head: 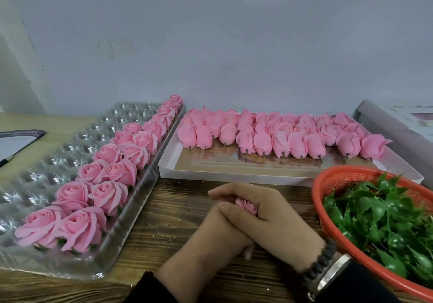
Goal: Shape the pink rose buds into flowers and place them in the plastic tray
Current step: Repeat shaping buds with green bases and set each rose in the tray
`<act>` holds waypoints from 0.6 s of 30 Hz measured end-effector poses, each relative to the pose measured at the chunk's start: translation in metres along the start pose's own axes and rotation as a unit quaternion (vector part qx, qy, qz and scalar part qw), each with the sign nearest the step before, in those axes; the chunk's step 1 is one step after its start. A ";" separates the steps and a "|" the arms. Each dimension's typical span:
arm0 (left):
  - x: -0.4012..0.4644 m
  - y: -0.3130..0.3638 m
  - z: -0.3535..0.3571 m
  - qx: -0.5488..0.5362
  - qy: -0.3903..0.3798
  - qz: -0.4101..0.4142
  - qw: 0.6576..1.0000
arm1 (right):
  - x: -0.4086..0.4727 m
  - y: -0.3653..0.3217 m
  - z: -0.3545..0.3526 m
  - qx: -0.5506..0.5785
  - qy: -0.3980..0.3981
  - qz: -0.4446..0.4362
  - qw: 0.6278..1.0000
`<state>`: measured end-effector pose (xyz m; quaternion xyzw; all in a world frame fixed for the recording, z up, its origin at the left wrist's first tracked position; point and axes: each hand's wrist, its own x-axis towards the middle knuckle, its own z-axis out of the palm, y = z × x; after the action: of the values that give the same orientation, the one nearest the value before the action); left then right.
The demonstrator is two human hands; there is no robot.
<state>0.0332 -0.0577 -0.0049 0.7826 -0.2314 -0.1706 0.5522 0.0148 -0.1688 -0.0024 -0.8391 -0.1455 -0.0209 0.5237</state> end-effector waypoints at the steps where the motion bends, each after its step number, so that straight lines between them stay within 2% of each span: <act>1: 0.001 0.001 -0.001 -0.008 0.014 0.029 0.999 | 0.001 0.001 -0.001 -0.018 0.009 -0.014 1.000; 3: 0.001 0.002 -0.004 -0.018 0.038 0.076 0.996 | 0.001 0.005 -0.003 -0.031 0.022 -0.027 0.999; 5: 0.002 -0.002 -0.006 -0.005 0.057 0.106 0.993 | 0.001 0.007 -0.004 0.003 0.025 -0.015 1.000; 8: 0.005 -0.008 -0.004 0.007 0.104 0.113 0.988 | -0.001 0.006 -0.003 0.045 0.049 -0.016 0.998; 10: 0.006 -0.009 -0.002 0.002 0.126 0.102 0.987 | 0.000 0.003 0.001 0.044 0.106 -0.037 0.993; 14: 0.007 -0.011 0.006 0.101 0.168 0.153 0.969 | 0.001 -0.003 0.016 -0.002 0.217 -0.079 0.973; 18: 0.009 -0.005 0.011 0.061 0.177 0.148 0.971 | 0.004 -0.002 0.015 -0.068 0.196 -0.064 0.976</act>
<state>0.0356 -0.0696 -0.0133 0.7896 -0.2534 0.0687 0.5546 0.0162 -0.1539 -0.0063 -0.8414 -0.0910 -0.2284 0.4813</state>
